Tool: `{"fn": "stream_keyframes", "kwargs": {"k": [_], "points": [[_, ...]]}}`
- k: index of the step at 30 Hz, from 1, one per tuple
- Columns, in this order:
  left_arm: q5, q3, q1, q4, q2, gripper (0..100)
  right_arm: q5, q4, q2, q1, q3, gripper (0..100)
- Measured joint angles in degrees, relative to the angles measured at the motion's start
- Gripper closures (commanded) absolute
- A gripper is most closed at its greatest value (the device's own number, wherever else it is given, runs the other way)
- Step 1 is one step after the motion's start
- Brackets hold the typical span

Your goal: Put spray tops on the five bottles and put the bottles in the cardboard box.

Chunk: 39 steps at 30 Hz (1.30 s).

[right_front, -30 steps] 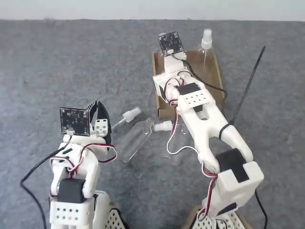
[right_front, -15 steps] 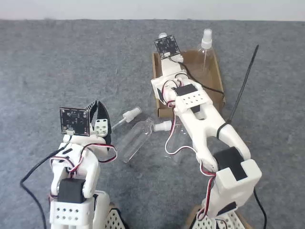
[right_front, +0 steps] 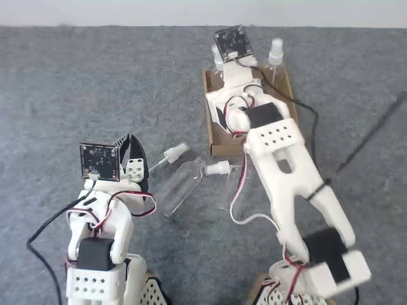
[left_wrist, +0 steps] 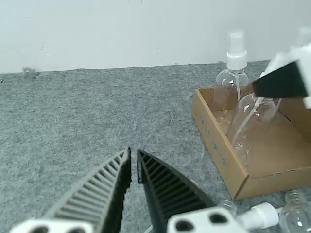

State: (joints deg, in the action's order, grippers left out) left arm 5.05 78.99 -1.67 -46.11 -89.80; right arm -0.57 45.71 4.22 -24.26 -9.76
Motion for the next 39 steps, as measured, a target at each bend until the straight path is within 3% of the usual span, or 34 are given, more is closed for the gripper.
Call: {"fn": "stream_keyframes", "kwargs": {"k": [10, 17, 23, 28, 35, 39], "points": [[0.0, 0.0, 0.0, 0.0, 0.0, 99, -0.1, 23.5, 11.2, -0.1, 1.8, 64.1], [0.0, 0.0, 0.0, 0.0, 0.0, 99, -14.6, 37.8, 12.0, -6.8, -0.1, 64.1], [0.0, 0.0, 0.0, 0.0, 0.0, 99, -24.3, 31.9, 12.1, -15.0, -14.0, 64.1], [0.0, 0.0, 0.0, 0.0, 0.0, 99, -29.4, 21.7, 12.1, -15.5, -25.7, 64.1], [0.0, 0.0, 0.0, 0.0, 0.0, 99, -34.5, 15.1, 12.1, -15.9, -34.0, 64.2], [0.0, 0.0, 0.0, 0.0, 0.0, 99, -35.0, 13.7, 12.1, -15.9, -37.3, 73.5]]}}
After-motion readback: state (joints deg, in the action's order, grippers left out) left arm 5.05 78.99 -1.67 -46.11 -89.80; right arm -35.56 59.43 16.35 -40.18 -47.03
